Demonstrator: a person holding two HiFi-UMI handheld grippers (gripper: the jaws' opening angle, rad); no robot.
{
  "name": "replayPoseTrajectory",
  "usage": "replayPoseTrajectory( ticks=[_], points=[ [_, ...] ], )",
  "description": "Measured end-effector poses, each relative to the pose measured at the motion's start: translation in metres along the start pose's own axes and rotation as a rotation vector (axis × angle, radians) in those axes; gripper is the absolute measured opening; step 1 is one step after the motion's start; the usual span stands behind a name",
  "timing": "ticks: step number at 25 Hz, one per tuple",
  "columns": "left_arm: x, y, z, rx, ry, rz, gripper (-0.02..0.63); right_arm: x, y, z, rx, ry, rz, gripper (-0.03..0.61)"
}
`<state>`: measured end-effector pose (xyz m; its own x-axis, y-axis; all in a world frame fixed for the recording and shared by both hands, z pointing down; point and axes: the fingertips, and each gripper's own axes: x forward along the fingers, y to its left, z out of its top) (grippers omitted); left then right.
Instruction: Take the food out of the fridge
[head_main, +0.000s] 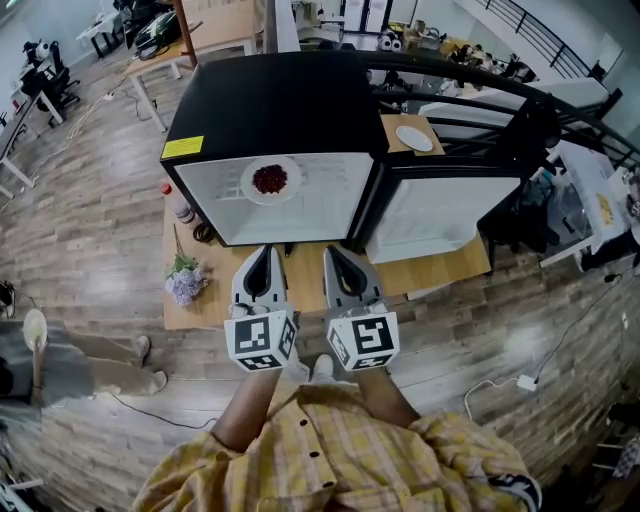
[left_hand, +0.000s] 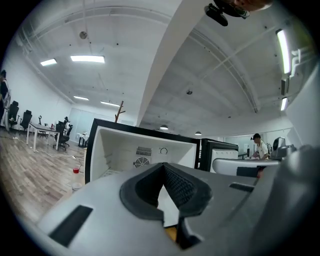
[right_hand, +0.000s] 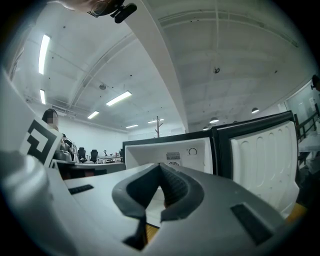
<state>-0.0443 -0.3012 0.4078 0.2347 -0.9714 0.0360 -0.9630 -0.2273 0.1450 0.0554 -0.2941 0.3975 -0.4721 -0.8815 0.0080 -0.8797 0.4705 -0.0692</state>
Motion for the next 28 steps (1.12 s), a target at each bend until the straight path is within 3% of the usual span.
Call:
replayPoseTrajectory(
  ticks=[10, 13, 16, 28],
  points=[
    [0.043, 0.024, -0.007, -0.066, 0.035, -0.029, 0.008, 0.02, -0.006, -0.004, -0.016, 0.007, -0.036, 0.006],
    [0.056, 0.027, -0.019, -0.142, 0.069, -0.056, 0.013, 0.027, -0.009, -0.003, -0.017, 0.003, -0.041, 0.006],
    [0.068, 0.033, -0.029, -0.216, 0.106, -0.065, 0.112, 0.032, -0.013, -0.004, -0.016, 0.007, -0.046, 0.006],
    [0.103, 0.067, -0.055, -0.591, 0.142, -0.042, 0.153, 0.055, -0.02, -0.006, -0.022, 0.018, -0.05, 0.006]
  ],
)
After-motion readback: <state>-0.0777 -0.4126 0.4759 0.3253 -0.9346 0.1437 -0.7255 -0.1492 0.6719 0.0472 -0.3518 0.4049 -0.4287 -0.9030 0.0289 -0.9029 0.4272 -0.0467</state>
